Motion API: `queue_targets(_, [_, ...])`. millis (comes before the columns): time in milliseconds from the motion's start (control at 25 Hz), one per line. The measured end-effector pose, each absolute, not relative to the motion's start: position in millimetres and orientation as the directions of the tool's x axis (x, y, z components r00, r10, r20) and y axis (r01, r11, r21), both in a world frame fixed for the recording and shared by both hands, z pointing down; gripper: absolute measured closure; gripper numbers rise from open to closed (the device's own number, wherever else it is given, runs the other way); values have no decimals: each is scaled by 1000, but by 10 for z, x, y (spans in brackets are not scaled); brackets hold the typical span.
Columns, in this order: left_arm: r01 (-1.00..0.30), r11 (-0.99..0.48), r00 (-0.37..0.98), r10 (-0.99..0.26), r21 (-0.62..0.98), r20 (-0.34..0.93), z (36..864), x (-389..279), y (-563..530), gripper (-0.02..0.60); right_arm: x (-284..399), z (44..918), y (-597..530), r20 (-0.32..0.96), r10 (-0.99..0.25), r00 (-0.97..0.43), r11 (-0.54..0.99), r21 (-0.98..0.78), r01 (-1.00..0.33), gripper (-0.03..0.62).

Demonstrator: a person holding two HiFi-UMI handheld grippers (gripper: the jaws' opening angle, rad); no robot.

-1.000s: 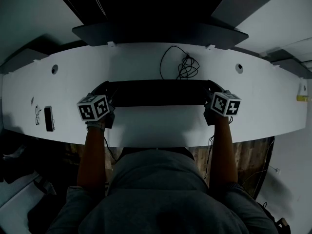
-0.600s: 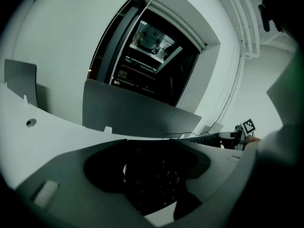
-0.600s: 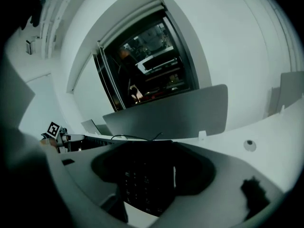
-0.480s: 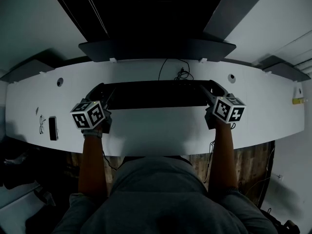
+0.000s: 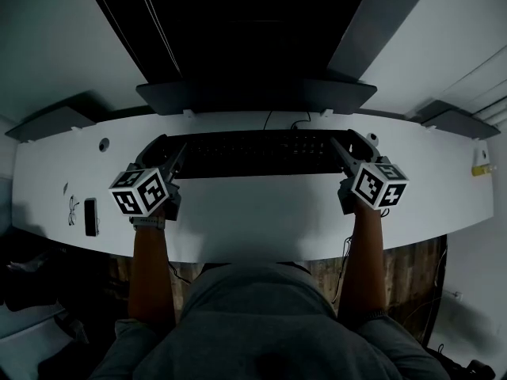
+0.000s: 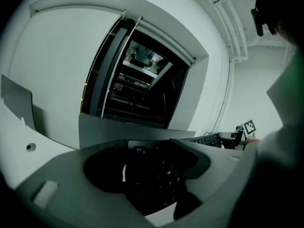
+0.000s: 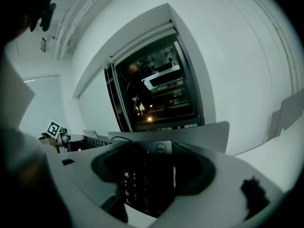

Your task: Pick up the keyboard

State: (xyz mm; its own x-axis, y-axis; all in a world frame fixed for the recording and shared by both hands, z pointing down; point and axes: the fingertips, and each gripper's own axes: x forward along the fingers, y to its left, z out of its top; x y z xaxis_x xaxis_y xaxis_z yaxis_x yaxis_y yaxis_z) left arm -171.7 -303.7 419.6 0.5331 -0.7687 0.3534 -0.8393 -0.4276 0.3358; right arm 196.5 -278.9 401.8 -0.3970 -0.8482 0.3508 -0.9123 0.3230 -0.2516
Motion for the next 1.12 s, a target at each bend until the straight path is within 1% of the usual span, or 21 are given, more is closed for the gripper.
queue_targets(840, [-836, -496, 540, -821, 236, 187, 2927, -1615, -3158, 319, 2092, 2806, -2795, 158, -914, -373, 344, -185, -921, 319])
queue_targets(1120, [-835, -505, 539, -830, 219, 141, 2498, -1462, -3390, 319, 2246, 2370, -3013, 108, -924, -367, 348, -163, -923, 319])
